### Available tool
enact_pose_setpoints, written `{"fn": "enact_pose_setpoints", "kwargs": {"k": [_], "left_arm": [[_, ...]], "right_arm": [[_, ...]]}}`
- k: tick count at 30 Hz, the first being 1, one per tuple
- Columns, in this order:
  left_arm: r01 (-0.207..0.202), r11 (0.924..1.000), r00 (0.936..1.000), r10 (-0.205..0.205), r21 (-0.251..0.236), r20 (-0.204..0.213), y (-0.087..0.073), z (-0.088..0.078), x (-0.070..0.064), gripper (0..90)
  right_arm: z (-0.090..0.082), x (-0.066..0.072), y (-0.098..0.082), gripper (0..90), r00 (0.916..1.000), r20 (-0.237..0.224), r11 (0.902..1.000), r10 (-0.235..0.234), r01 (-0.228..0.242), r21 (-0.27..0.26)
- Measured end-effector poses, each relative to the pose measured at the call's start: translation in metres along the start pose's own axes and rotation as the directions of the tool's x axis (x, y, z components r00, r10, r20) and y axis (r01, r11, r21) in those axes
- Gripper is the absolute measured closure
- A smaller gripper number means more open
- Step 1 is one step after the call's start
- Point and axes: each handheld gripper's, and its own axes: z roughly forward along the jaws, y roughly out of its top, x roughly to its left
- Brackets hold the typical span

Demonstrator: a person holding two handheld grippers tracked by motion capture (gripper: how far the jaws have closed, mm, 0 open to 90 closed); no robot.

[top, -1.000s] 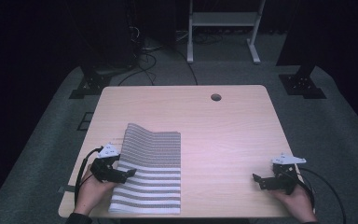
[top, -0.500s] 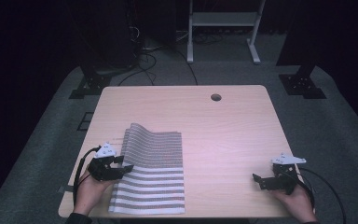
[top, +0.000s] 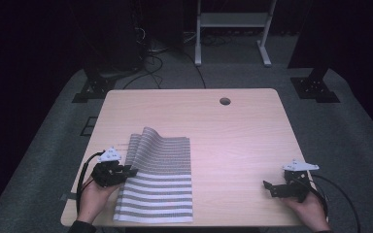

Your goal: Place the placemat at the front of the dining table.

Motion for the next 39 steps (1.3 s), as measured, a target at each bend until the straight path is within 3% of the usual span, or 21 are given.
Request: {"fn": "enact_pose_setpoints", "kwargs": {"k": [7,17,39], "left_arm": [[0.033,0.9994,0.9994,-0.033,0.002,0.012,0.001,-0.001,0.001,86.5],[0.025,0.9995,0.9995,-0.025,-0.019,0.020,0.004,-0.004,-0.001,87.6],[0.008,0.9987,0.9990,-0.006,-0.050,0.043,0.033,-0.002,-0.005,88.3]], "right_arm": [[0.000,0.000,0.000,0.0,1.0000,0.000,1.0000,0.000,0.000,0.000],[0.000,0.000,0.000,0.0,1.0000,0.001,1.0000,0.000,0.000,0.000],[0.000,0.000,0.000,0.0,1.0000,0.000,1.0000,0.000,0.000,0.000]]}}
